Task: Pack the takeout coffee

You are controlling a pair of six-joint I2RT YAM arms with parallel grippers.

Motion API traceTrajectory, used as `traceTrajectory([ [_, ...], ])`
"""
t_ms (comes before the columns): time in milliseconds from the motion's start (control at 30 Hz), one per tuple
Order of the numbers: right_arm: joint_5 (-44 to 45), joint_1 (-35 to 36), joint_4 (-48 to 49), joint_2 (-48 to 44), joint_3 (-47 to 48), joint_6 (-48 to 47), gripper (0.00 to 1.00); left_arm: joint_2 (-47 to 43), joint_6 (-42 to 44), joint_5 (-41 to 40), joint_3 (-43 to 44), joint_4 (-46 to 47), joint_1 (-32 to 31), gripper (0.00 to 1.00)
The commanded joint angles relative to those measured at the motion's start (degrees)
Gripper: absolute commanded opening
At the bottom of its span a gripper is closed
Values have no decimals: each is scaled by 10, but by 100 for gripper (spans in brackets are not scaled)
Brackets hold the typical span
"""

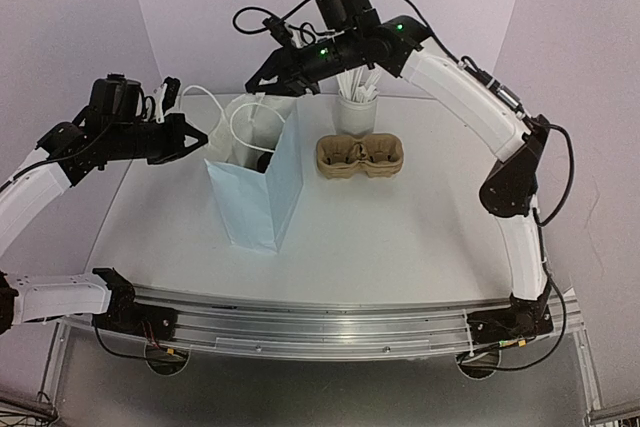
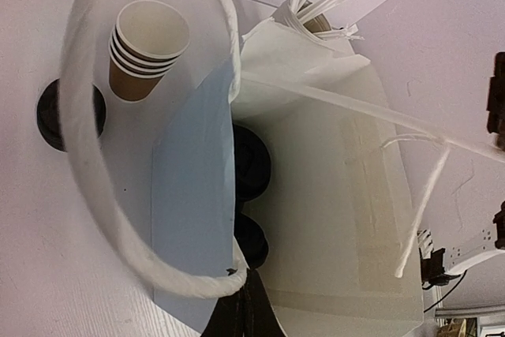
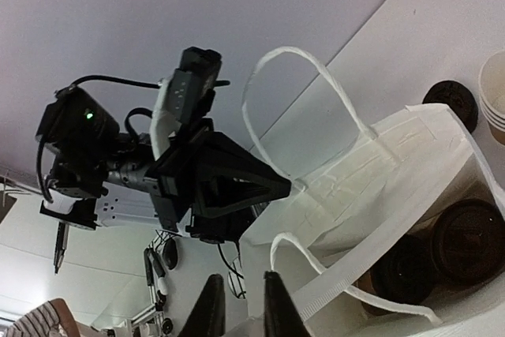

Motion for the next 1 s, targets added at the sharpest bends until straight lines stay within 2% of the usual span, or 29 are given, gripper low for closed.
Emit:
traceTrajectory([
  [0,48,-3,-5,40,48,36,48,2,2,11,-7,-4,1,0],
  [67,78,-4,-1,37,55,34,71,1,2,10,-6,-7,1,0],
  [133,107,-4,8,25,53,28,83,1,2,10,-6,-7,1,0],
  [300,162,-4,41,-16,27,18,85,0,3,11,-7,-5,2,0],
  [567,188,-4,72,-91,-28,-24,87,-3,5,10,-7,-8,3,0],
  [667,301,-14,71,-164,-101,-52,89,-5,0,8,-11,-9,6,0],
  [833,542,-86,63,-309,-289,-48,89,-9,-26,4,-21,-6,20,0],
  [967,644,-147,42,-387,-427,-33,89,-17,-41,23,-31,-1,51,0],
])
